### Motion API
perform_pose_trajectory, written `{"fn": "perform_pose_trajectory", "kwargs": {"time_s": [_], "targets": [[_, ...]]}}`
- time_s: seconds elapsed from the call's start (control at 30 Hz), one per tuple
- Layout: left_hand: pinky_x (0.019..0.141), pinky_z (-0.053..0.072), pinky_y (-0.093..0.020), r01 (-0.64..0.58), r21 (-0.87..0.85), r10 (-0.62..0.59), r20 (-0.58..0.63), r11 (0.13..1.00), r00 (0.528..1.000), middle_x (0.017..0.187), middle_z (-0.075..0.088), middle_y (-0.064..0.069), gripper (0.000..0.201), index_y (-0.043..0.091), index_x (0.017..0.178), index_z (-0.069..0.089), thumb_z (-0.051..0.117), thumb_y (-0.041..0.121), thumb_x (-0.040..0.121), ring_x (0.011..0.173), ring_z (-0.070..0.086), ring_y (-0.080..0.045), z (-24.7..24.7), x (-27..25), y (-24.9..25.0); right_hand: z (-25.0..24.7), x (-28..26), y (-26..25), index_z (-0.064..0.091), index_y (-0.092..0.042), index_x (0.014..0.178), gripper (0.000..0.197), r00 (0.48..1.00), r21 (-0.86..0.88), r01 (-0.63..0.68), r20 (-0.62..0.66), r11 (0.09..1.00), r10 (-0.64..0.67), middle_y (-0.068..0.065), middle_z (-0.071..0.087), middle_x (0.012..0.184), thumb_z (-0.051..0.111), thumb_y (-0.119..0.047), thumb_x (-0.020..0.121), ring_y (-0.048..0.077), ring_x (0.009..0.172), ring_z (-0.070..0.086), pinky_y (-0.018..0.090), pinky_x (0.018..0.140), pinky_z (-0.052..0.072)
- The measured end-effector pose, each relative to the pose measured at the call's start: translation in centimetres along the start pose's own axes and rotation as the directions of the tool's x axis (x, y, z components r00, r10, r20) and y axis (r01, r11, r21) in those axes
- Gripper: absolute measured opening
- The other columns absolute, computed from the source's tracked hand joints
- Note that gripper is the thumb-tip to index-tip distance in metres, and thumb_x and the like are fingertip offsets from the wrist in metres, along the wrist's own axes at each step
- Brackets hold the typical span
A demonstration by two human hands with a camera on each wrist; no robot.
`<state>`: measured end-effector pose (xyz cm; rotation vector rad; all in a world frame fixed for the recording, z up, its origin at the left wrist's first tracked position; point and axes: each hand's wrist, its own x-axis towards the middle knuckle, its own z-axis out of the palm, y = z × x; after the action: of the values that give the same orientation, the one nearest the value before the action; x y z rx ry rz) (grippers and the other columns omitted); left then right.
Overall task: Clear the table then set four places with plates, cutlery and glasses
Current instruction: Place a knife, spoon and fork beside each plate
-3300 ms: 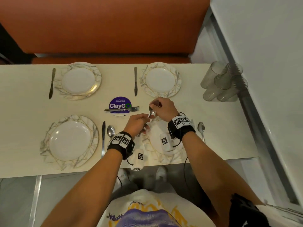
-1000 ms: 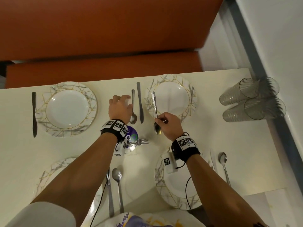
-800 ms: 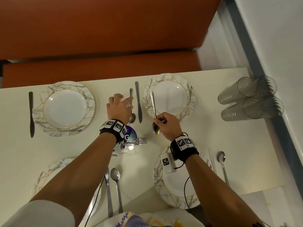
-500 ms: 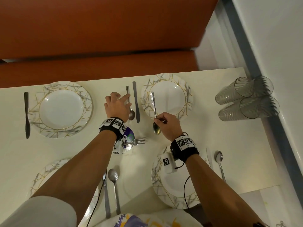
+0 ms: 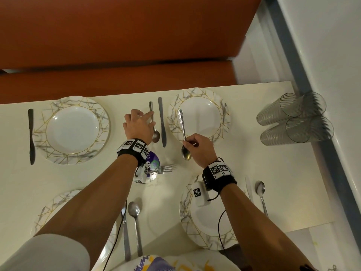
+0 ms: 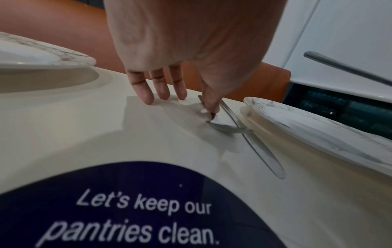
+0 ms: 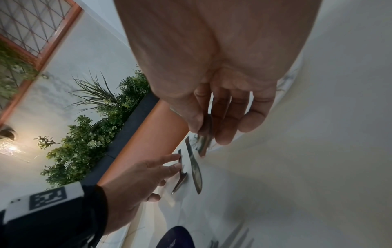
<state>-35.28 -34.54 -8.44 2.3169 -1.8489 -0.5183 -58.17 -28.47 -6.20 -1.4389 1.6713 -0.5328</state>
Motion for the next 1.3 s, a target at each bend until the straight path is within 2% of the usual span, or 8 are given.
{"fn": "perform_pose_trajectory", "kwargs": {"time_s": [0.23, 0.4, 0.57, 0.73, 0.83, 1.0, 1.17, 1.3], "targets": [[0.093, 0.048, -0.052, -0.009, -0.043, 0.009, 0.006, 0.999, 1.0, 0.132, 0.053, -0.011, 0.04, 0.034, 0.139, 0.062, 0.063, 0.036, 0.099, 0.119, 0.046, -0.037, -0.3, 0.0, -0.1, -0.2, -0.1, 0.0, 0.072, -0.014, 0.094, 0.012, 1.0, 0.002, -0.004, -0.017, 1.0, 0.004, -0.007, 0.072, 0.089, 0.069, -0.025, 0.092, 0.001, 0.08, 0.061, 0.006, 0.07, 0.04], [0.097, 0.049, -0.051, 0.021, -0.256, -0.038, -0.064, 0.966, 0.997, 0.133, 0.058, -0.014, 0.045, 0.027, 0.144, 0.058, 0.061, 0.031, 0.099, 0.118, 0.051, -0.038, -0.7, -1.4, -1.6, 0.2, -0.4, -0.9, 0.072, -0.013, 0.097, 0.013, 1.0, 0.019, -0.027, 0.005, 0.999, 0.027, -0.007, 0.073, 0.092, 0.069, -0.024, 0.093, 0.003, 0.082, 0.062, 0.011, 0.074, 0.042], [0.089, 0.057, -0.04, -0.025, -0.529, -0.03, -0.096, 0.848, 0.995, 0.108, 0.072, 0.002, 0.023, 0.02, 0.121, 0.071, 0.059, 0.028, 0.102, 0.099, 0.065, -0.017, -2.3, -5.4, -2.7, 2.9, -0.7, -4.1, 0.072, -0.014, 0.093, 0.011, 1.0, 0.025, 0.016, 0.007, 1.0, -0.016, -0.01, 0.07, 0.088, 0.071, -0.024, 0.092, -0.005, 0.076, 0.059, 0.004, 0.069, 0.039], [0.082, 0.057, -0.022, -0.077, -0.672, 0.104, 0.0, 0.736, 0.995, 0.091, 0.072, 0.019, 0.01, 0.03, 0.104, 0.073, 0.064, 0.029, 0.102, 0.087, 0.07, -0.003, -4.6, -9.4, -3.4, 7.6, -2.0, -8.8, 0.072, -0.013, 0.095, 0.013, 0.996, 0.022, 0.091, 0.01, 0.996, -0.091, -0.006, 0.071, 0.088, 0.068, -0.025, 0.093, 0.006, 0.076, 0.062, 0.012, 0.07, 0.046], [0.081, 0.058, -0.024, -0.023, -0.744, 0.022, -0.011, 0.668, 1.0, 0.091, 0.075, 0.015, 0.008, 0.023, 0.103, 0.075, 0.069, 0.026, 0.098, 0.083, 0.07, -0.001, -5.7, -10.8, -6.0, 10.6, -3.4, -11.1, 0.071, -0.011, 0.095, 0.01, 0.994, 0.016, 0.108, -0.007, 0.994, -0.108, -0.004, 0.072, 0.087, 0.065, -0.02, 0.094, 0.006, 0.074, 0.063, 0.015, 0.069, 0.049], [0.075, 0.064, -0.045, 0.087, -0.876, -0.07, 0.06, 0.475, 0.996, 0.079, 0.077, -0.002, 0.009, 0.01, 0.099, 0.076, 0.071, 0.017, 0.096, 0.071, 0.073, -0.014, -8.6, -12.1, -11.6, 15.1, -6.3, -15.0, 0.075, -0.013, 0.092, 0.017, 0.994, 0.053, 0.108, -0.032, 0.993, -0.106, 0.0, 0.075, 0.086, 0.068, -0.028, 0.093, 0.012, 0.078, 0.069, 0.021, 0.072, 0.052], [0.088, 0.061, -0.053, 0.117, -0.901, -0.114, 0.075, 0.418, 0.991, 0.089, 0.078, -0.001, 0.013, 0.012, 0.1, 0.078, 0.073, 0.022, 0.094, 0.089, 0.075, -0.019, -11.5, -12.5, -18.5, 20.1, -8.8, -18.6, 0.078, -0.017, 0.098, 0.013, 0.998, 0.13, 0.058, 0.018, 0.99, -0.061, 0.0, 0.076, 0.087, 0.068, -0.023, 0.092, 0.015, 0.074, 0.071, 0.028, 0.066, 0.058], [0.092, 0.061, -0.05, 0.13, -0.889, -0.178, 0.055, 0.439, 0.983, 0.09, 0.08, 0.0, 0.011, 0.015, 0.101, 0.077, 0.073, 0.024, 0.095, 0.089, 0.076, -0.016, -13.6, -11.7, -24.4, 23.7, -10.5, -20.8, 0.076, -0.01, 0.104, 0.015, 0.994, 0.18, 0.052, 0.085, 0.982, -0.069, 0.006, 0.076, 0.087, 0.066, -0.016, 0.095, 0.003, 0.059, 0.066, 0.013, 0.055, 0.049]]}}
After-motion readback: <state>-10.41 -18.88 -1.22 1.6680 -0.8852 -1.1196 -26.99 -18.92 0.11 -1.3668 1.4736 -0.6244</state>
